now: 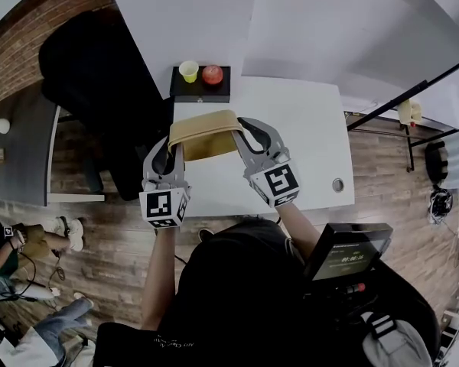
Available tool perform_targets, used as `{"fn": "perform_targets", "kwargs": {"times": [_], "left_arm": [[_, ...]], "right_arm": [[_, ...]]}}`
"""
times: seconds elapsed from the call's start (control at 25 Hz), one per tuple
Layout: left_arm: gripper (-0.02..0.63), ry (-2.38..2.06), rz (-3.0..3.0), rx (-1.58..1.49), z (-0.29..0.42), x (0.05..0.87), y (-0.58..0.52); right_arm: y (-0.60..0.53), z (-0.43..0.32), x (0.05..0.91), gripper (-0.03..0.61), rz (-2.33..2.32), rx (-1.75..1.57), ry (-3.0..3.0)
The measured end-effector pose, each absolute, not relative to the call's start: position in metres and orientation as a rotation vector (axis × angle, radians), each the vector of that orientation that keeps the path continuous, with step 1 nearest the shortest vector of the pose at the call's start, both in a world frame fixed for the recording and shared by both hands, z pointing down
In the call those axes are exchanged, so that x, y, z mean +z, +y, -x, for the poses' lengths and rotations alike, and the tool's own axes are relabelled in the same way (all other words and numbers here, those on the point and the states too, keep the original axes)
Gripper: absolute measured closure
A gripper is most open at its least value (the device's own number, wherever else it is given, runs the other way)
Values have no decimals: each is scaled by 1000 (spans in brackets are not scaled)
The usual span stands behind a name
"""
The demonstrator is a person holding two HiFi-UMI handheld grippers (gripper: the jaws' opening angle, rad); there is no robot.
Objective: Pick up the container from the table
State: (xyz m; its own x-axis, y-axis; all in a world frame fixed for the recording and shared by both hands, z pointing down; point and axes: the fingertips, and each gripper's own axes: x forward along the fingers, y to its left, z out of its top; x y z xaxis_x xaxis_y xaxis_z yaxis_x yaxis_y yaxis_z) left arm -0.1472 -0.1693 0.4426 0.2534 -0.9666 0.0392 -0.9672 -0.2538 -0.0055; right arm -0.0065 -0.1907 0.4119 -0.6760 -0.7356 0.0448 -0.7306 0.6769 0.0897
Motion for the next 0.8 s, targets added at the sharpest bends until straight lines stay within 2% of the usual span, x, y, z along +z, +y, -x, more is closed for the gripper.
{"fn": "perform_targets", "kwargs": {"times": [0.24,0.8], "left_arm": [[565,-1923,-2451,66,149,445,-165],[570,-1885,-2474,46,140,450,-166]], "right_arm": [[-182,10,422,488,-1171,-306,-2692],[-181,-2,435,485,-1182,-239,-2669]]}}
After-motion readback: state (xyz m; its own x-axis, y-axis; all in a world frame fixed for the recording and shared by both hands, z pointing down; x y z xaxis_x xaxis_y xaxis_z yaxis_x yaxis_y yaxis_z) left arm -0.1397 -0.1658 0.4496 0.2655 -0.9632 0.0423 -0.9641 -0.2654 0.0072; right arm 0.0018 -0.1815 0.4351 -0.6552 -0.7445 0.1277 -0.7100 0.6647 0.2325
